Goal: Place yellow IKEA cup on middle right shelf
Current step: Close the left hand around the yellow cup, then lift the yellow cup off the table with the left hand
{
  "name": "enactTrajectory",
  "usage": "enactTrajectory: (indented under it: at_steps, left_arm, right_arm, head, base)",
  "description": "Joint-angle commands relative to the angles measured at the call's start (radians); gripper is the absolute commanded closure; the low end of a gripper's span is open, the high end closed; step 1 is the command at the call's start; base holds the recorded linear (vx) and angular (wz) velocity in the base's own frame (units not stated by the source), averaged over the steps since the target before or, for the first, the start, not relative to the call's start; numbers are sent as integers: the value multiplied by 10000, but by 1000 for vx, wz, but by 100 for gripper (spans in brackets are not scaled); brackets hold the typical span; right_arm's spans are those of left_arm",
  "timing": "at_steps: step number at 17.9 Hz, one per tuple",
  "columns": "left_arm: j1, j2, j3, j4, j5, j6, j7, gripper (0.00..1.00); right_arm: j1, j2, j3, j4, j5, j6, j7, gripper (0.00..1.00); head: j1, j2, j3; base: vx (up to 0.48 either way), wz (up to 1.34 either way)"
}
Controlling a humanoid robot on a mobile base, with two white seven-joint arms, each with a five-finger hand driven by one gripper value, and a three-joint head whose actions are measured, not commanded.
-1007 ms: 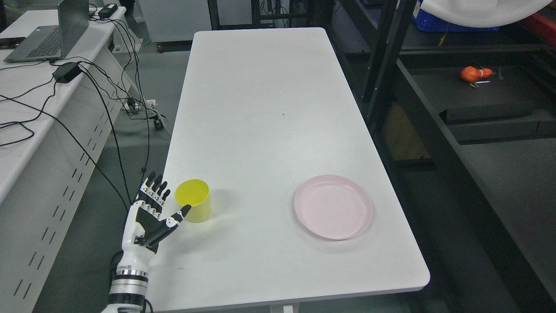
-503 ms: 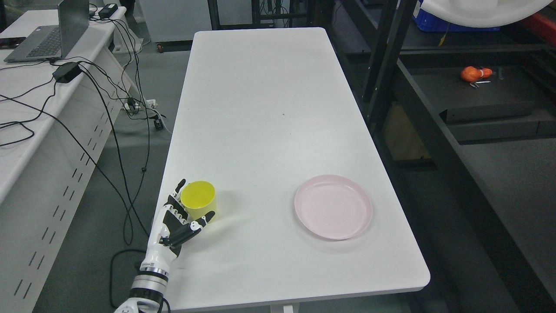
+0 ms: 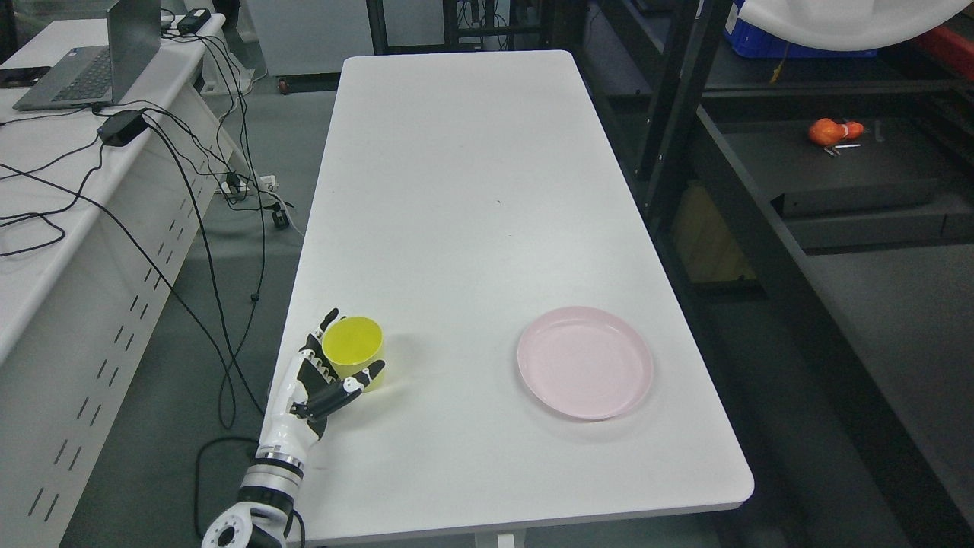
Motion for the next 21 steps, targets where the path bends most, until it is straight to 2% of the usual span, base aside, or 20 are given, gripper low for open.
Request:
enactTrajectory:
  at_steps: [1,5,8,9,10,15,21]
  left_arm:
    - [-100,141,-31,568,-85,319,41,32]
    - [-100,141,107,600,-9,74,72,62]
    - [-39,141,428,340,449,-814,56,90]
    - [22,141,612,-102,801,-862,56,96]
    - [159,141,765,-653,1154,-832,56,100]
    - [957,141,997,-2557,1510,-786,56,100]
    - [1494,141,966,-3480,1495,-786,71,99]
  right_arm:
    - [138,-175,169,-15,-246,8,9,1]
    - [138,-175,169,0,-246,8,9,1]
    - [138,-175,169,0,-246,8,9,1]
    - [138,-175,169,0,-246,8,9,1]
    - [138,-175,169,0,-246,8,9,1]
    - [138,-175,169,0,-246,8,9,1]
    - [138,-175,169,0,-246,8,9,1]
  head:
    - [0,0,0]
    - [0,0,0]
    - [0,0,0]
    - [0,0,0]
    - [0,0,0]
    - [0,0,0]
    - [0,1,0]
  base:
    - [0,0]
    - [0,0]
    - [0,0]
    - [0,0]
    - [-4,-35]
    - [-2,-27]
    - [-8,17]
